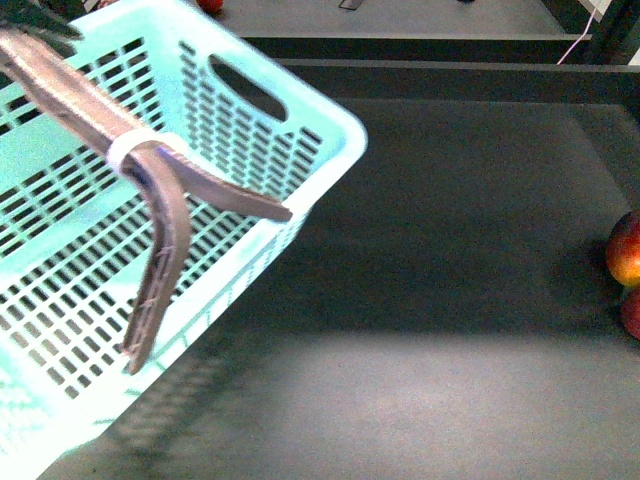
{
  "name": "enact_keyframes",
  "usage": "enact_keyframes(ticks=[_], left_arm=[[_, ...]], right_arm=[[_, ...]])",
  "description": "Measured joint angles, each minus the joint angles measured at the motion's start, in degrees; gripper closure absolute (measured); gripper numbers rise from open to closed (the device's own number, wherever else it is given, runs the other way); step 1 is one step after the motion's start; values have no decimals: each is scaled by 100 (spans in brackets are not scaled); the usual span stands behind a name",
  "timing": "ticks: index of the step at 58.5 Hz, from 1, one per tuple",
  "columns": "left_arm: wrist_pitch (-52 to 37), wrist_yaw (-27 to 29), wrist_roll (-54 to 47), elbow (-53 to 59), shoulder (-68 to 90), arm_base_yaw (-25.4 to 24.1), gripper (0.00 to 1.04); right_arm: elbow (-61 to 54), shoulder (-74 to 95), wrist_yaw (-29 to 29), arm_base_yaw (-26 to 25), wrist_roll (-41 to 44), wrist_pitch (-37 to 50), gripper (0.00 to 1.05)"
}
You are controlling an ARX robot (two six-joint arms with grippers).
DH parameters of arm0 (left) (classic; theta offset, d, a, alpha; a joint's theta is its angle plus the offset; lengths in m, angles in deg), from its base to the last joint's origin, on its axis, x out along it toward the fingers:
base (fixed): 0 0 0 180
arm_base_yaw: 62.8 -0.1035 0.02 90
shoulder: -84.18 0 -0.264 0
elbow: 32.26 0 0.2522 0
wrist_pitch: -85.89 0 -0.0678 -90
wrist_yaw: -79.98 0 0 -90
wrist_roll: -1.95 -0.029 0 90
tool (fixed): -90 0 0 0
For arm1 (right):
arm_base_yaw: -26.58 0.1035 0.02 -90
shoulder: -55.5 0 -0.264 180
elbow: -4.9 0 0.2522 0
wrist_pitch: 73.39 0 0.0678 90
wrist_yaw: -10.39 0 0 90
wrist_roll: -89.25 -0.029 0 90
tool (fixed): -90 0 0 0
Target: Pick apple with right arm and hold basket with left
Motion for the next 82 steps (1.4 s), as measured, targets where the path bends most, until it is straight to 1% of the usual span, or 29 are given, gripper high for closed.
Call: enact_keyframes(ticks=[20, 34, 42, 60, 61, 63, 65, 68, 70, 72, 79, 82], left_arm=[[120, 111, 55, -726, 2, 1416, 99], [175, 219, 50, -833, 107, 2140, 99], [22, 190, 59, -833, 140, 2365, 99], [0, 251, 55, -833, 140, 2369, 99], [0, 256, 55, -833, 140, 2369, 99], [0, 256, 55, -833, 144, 2369, 99], [0, 254, 59, -833, 144, 2365, 99], [0, 256, 55, -833, 144, 2367, 99], [0, 254, 48, -833, 144, 2367, 99], [0, 234, 48, -833, 146, 2367, 99], [-2, 232, 57, -833, 151, 2367, 99], [-2, 236, 59, -833, 151, 2367, 99]], right_arm=[[0, 0, 0, 0, 0, 0, 9], [0, 0, 0, 0, 0, 0, 9], [0, 0, 0, 0, 0, 0, 9], [0, 0, 0, 0, 0, 0, 9], [37, 83, 142, 37, -98, -142, 9], [339, 470, 684, 157, -466, -911, 9], [640, 1064, 1054, 111, -857, -1550, 9], [811, 1659, 1115, -13, -1165, -1768, 9], [863, 2055, 1086, -125, -1305, -1685, 9], [927, 2562, 938, -286, -1451, -1399, 9], [1320, 4697, 649, -831, -1543, 339, 9], [1495, 5563, 627, -984, -1541, 951, 9]])
